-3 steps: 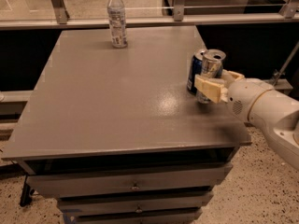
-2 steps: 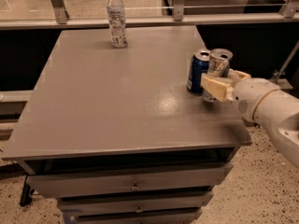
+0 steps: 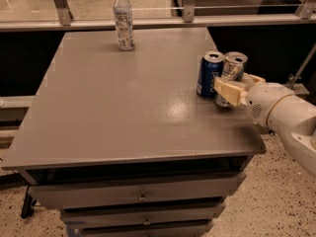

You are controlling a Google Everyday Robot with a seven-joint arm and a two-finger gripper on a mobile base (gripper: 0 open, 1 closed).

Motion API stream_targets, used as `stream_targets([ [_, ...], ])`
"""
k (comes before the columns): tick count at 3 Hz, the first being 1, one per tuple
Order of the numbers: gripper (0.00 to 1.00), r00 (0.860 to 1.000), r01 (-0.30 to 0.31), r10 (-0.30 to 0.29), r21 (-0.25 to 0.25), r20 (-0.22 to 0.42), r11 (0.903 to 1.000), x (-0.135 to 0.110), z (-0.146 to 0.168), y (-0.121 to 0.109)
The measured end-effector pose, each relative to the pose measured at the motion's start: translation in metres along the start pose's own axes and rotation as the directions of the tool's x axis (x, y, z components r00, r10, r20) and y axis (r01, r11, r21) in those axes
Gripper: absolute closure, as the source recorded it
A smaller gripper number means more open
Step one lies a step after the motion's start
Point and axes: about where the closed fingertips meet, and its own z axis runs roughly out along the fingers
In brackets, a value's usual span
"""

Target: Move redbull can near pepsi can

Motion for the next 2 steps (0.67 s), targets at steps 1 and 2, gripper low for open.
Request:
stream_targets([
  [1,1.00,1.000,-0.017,0.017,-0.030,0.004,0.9994,0.0047,0.0142,0.0063],
  [2,1.00,1.000,-0.025,0.025,-0.058,-0.004,0.9980,0.0088,0.0213,0.0127],
])
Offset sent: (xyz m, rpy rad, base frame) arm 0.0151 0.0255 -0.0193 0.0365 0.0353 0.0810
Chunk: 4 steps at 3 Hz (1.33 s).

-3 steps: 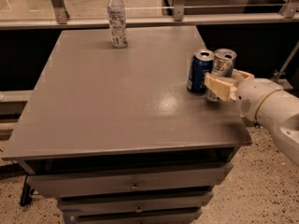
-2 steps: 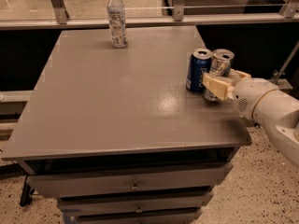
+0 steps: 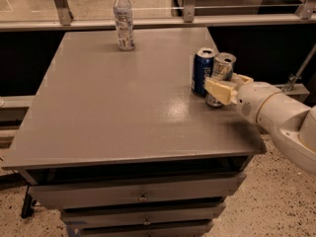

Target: Move redbull can near pepsi can

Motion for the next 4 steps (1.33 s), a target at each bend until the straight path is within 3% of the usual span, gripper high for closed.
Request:
stream_targets([
  [1,0.84,1.000,0.008,-0.008,-0.023,-0.018,0.9997,0.001,-0.001,0.001],
  [4,0.14,0.998,0.019,-0.021,-0.040,-0.060,0.9990,0.008,-0.016,-0.004],
])
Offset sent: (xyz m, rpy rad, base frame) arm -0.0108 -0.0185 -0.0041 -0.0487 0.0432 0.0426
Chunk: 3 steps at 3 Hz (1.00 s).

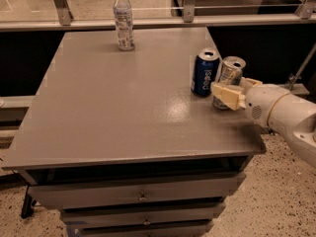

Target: Move redbull can near pepsi can

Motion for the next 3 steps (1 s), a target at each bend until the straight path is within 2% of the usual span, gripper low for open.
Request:
stream_targets([
  [1,0.00,1.000,-0.005,0.005,0.004,-0.007,1.0000,0.003,-0.005,0.000],
  [2,0.00,1.000,-0.008,0.008,0.001,-0.018,1.0000,0.006,-0.014,-0.001],
  [3,0.00,0.999,0.030,-0.031,-0.026,-0.018,0.9992,-0.001,-0.031,-0.013],
])
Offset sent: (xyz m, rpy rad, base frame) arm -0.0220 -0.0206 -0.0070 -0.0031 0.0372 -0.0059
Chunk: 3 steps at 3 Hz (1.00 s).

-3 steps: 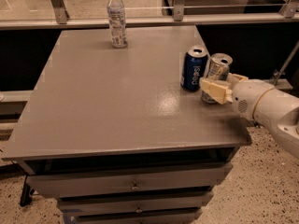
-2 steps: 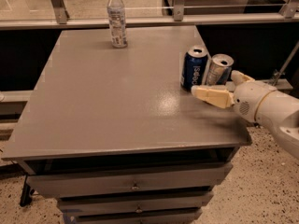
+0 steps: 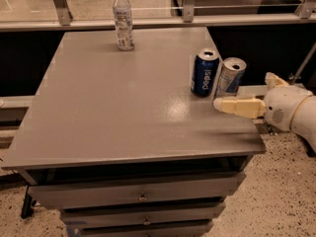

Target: Move redbull can near pepsi can

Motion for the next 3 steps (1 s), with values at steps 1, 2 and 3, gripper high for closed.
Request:
stream_targets([
  [1,0.00,0.997,0.074,-0.072,-0.056,0.026,0.9957,-0.019,-0.031,-0.012],
  [2,0.00,0.996,0.084,-0.081,-0.100,0.038,0.9915,-0.027,-0.033,-0.001],
  [3,0.00,0.996,0.084,-0.081,-0.095,0.037,0.9919,-0.027,-0.032,-0.002],
])
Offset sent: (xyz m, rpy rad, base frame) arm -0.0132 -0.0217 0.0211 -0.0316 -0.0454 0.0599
